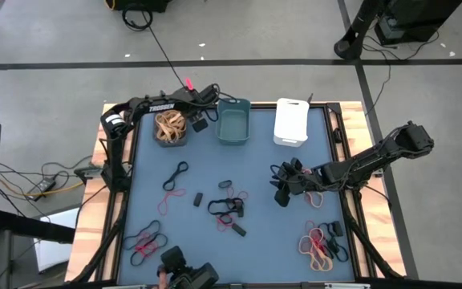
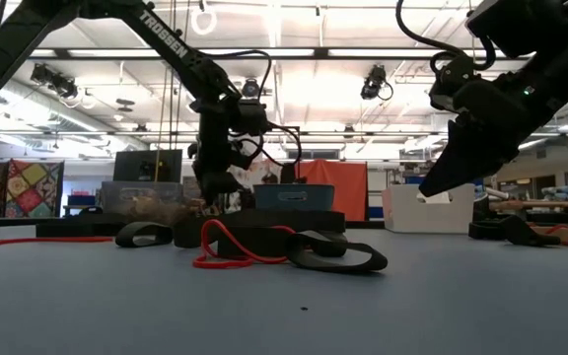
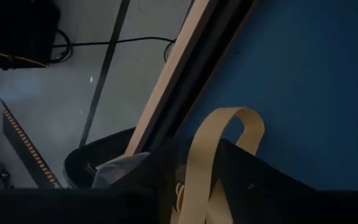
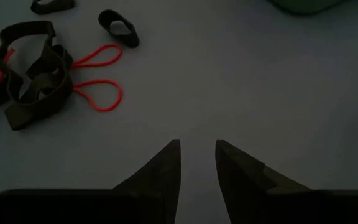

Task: Sort rubber bands into baskets
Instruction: Put the yellow rubber band into the black bin

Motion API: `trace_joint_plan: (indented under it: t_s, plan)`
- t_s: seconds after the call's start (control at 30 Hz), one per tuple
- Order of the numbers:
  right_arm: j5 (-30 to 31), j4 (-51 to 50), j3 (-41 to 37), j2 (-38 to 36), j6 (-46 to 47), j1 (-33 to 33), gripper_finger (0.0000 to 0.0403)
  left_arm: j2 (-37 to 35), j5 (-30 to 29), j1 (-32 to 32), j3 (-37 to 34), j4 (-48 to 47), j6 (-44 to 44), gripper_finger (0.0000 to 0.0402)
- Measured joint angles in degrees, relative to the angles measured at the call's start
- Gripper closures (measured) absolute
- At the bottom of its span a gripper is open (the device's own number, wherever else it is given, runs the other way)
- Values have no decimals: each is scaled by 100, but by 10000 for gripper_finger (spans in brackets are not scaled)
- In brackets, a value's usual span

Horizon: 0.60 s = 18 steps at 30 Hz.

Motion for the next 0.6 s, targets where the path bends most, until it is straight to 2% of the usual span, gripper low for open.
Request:
trace_joint_plan:
  t_s: [0.27, 0.37, 0.6]
  plan:
    - [-2, 0, 0, 0, 0, 0, 305, 0, 40, -1, -3, -13, 65, 389]
    - [-110, 0, 0, 0, 2, 0, 316, 0, 126, -23, 3, -95, 84, 392]
    - [-345, 1, 0, 0, 59, 2, 341, -9, 66, -104, 616, -1371, -171, 398]
